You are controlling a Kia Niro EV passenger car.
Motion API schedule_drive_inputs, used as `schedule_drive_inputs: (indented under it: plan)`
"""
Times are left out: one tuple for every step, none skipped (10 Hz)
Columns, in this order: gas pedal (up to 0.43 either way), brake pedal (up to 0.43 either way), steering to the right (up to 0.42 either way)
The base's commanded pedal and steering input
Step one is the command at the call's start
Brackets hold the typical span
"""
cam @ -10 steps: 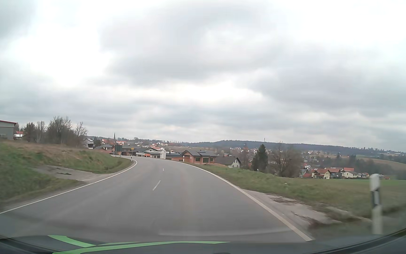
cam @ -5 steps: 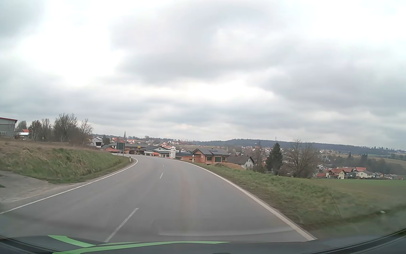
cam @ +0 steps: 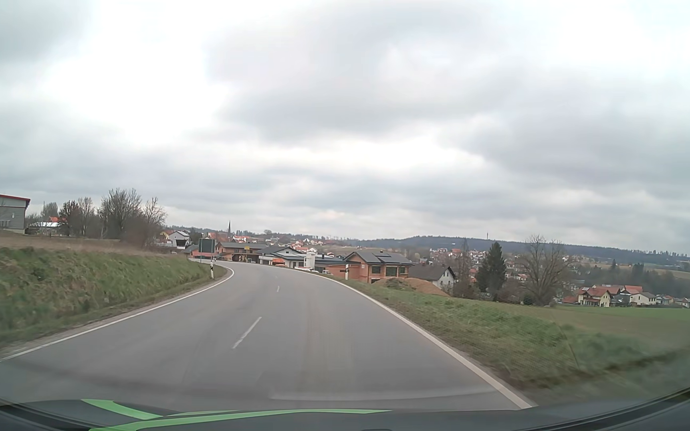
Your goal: Follow the waypoints while adhering to traffic rules and regulations
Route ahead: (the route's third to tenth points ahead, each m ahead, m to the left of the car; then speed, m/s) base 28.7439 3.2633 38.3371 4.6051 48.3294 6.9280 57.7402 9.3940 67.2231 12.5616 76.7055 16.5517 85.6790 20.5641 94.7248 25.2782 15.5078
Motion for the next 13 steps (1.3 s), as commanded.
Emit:
schedule_drive_inputs:
  plan:
    - [0.118,0.0,-0.025]
    - [0.118,0.0,-0.025]
    - [0.118,0.0,-0.025]
    - [0.11,0.0,-0.025]
    - [0.11,0.0,-0.025]
    - [0.098,0.0,-0.025]
    - [0.098,0.0,-0.025]
    - [0.098,0.0,-0.025]
    - [0.098,0.0,-0.025]
    - [0.098,0.0,-0.025]
    - [0.098,0.0,-0.025]
    - [0.098,0.0,-0.025]
    - [0.098,0.0,-0.025]
